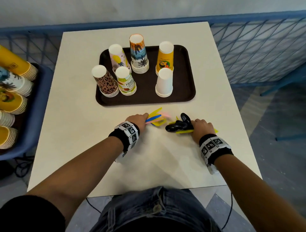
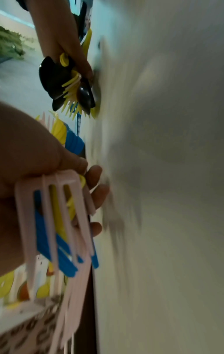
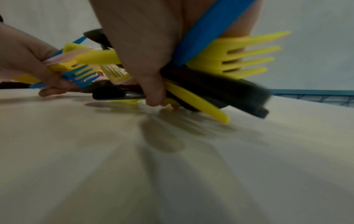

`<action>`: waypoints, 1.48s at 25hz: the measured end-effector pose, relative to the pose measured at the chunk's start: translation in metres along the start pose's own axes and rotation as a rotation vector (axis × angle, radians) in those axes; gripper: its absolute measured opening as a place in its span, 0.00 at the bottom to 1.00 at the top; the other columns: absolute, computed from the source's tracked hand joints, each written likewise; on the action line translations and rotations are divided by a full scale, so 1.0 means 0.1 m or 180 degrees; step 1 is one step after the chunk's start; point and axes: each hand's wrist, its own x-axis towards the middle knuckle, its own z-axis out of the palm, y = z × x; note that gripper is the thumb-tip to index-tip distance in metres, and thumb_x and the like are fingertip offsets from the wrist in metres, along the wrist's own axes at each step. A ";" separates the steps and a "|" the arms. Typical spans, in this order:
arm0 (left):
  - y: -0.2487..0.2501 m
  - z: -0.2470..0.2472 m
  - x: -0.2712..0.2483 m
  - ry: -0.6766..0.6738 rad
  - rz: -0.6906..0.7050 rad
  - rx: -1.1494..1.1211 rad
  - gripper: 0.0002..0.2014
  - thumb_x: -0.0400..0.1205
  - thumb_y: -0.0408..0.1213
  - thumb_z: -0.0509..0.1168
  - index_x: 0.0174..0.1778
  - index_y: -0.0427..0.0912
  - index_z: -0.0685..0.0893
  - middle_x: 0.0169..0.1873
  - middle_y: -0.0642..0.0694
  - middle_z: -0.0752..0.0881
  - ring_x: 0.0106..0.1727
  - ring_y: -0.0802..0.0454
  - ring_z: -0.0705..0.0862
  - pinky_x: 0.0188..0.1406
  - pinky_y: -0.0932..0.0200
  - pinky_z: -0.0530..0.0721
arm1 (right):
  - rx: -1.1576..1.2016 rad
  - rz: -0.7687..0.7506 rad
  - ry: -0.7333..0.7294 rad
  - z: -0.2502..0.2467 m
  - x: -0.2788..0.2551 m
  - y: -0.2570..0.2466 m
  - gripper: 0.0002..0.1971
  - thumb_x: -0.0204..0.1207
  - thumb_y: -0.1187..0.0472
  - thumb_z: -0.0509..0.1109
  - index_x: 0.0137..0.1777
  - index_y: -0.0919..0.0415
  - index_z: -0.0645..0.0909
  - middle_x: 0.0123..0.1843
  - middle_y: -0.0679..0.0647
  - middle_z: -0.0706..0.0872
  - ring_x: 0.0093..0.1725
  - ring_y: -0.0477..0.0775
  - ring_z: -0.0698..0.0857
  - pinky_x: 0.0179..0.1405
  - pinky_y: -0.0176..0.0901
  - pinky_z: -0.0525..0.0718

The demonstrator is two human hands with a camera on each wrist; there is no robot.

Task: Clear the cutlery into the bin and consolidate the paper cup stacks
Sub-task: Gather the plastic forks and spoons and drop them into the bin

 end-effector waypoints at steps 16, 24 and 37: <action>-1.77 0.77 -1.87 0.0548 -0.0948 -0.1998 0.18 0.85 0.41 0.54 0.69 0.40 0.70 0.55 0.30 0.84 0.55 0.31 0.82 0.51 0.48 0.77 | 0.0085 -0.0823 -0.0007 0.19 -0.82 -2.23 0.11 0.77 0.63 0.59 0.57 0.63 0.76 0.57 0.61 0.82 0.58 0.65 0.79 0.56 0.51 0.72; -3.29 1.59 -3.27 0.1146 -0.1733 -0.3167 0.18 0.83 0.39 0.59 0.68 0.37 0.73 0.57 0.28 0.84 0.60 0.32 0.82 0.58 0.48 0.79 | -0.0056 -0.1161 -0.0155 0.67 -1.62 -4.35 0.13 0.76 0.62 0.60 0.58 0.63 0.76 0.58 0.62 0.82 0.59 0.65 0.80 0.51 0.50 0.76; -4.42 3.02 -3.98 0.1821 -0.4086 -0.5057 0.16 0.83 0.36 0.59 0.63 0.32 0.78 0.57 0.29 0.84 0.61 0.34 0.82 0.58 0.45 0.78 | -0.0552 -0.2126 -0.1018 1.74 -2.05 -6.63 0.15 0.77 0.58 0.64 0.60 0.64 0.76 0.61 0.63 0.83 0.63 0.65 0.81 0.56 0.53 0.80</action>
